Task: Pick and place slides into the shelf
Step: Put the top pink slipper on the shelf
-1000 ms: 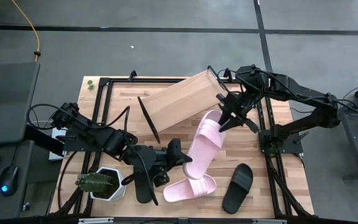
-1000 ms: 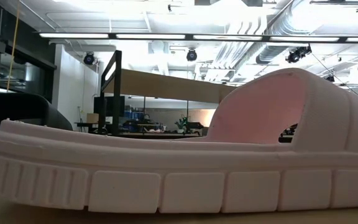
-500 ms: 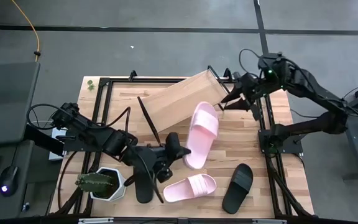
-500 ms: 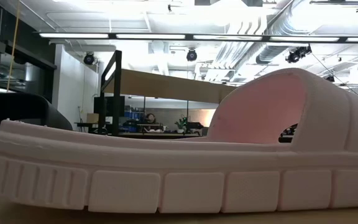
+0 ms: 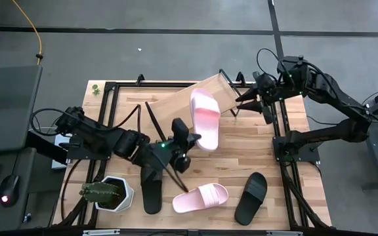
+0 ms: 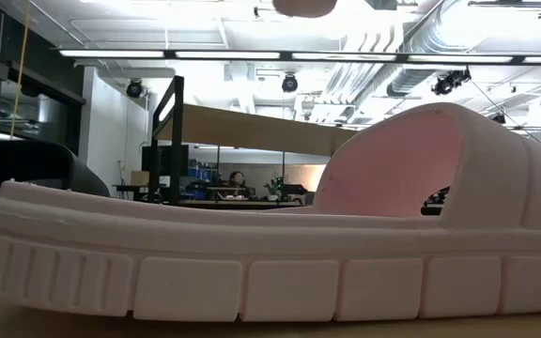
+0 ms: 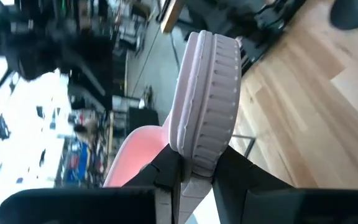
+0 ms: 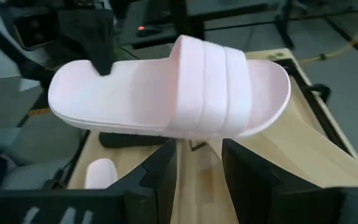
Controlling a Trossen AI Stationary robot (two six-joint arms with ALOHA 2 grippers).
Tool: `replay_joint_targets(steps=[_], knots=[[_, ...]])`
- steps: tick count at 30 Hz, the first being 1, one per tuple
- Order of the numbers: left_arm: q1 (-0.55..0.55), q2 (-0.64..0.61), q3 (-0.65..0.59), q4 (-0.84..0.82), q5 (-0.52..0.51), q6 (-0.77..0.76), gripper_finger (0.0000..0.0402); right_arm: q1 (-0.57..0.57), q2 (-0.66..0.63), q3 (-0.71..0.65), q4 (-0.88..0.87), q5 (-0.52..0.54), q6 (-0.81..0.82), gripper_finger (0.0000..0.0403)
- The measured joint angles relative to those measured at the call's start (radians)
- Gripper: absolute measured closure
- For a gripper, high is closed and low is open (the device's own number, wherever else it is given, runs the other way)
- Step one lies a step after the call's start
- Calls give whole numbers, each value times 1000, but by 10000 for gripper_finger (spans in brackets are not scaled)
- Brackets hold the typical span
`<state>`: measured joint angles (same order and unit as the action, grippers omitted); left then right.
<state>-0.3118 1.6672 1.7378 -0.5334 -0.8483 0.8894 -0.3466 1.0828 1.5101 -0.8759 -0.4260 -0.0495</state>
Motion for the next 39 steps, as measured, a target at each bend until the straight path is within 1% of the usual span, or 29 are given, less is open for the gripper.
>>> replay_joint_targets(steps=[2,4,10,14,16,22,25,33,36,39], knots=[[15,0,0,-10,-19,-32,351,0,0,0,-5,35,5,284],[31,0,0,-25,-33,-66,351,0,0,0,-14,47,6,284],[73,17,-1,-75,-57,-160,351,0,0,0,-28,50,-6,284],[87,49,-1,-65,-124,-164,351,0,1,0,-40,50,-31,284],[91,75,0,-51,-177,-165,351,0,0,0,-46,50,-37,284],[90,118,0,-50,-245,-196,351,0,0,0,-66,50,-69,284],[90,139,1,-43,-299,-225,351,0,0,0,-71,49,-87,284],[89,163,0,-69,-350,-335,351,0,0,0,-71,26,-92,284],[89,168,0,-68,-352,-389,351,0,0,0,-84,26,-114,284],[89,169,0,-69,-356,-409,351,0,0,0,-84,26,-116,284]])
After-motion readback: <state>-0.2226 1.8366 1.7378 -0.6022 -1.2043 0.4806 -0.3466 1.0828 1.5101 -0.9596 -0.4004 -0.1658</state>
